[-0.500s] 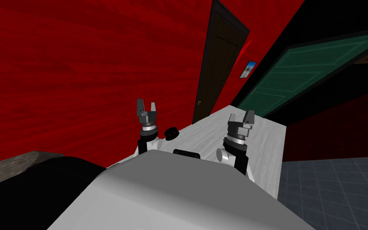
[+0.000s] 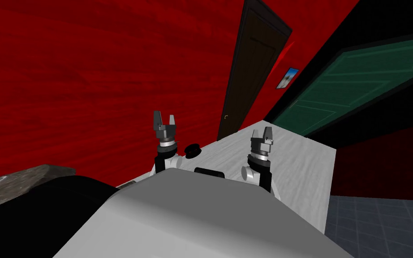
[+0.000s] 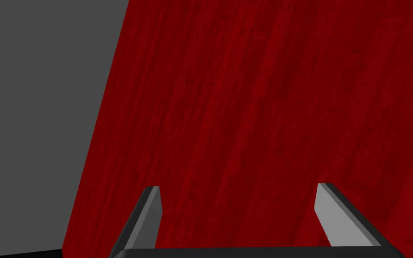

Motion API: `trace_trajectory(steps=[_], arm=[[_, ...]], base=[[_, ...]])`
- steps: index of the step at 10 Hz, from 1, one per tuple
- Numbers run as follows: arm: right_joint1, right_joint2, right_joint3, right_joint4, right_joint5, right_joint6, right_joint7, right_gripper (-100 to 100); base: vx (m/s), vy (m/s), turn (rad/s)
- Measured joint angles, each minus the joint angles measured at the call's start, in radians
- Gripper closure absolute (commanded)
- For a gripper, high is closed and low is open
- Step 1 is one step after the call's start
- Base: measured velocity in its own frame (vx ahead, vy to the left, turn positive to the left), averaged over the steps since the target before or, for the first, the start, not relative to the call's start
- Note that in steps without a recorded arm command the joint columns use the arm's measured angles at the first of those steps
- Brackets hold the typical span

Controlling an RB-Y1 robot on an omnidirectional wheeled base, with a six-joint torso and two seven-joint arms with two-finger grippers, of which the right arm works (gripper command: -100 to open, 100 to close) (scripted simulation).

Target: Pull the door open

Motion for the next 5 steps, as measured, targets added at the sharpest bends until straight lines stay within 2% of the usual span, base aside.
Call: trace_trajectory(steps=[5], arm=[[-0.023,-0.042,0.008,0.115,-0.011,-0.028,-0.040,-100]], base=[[0.094,-0.057,0.111]])
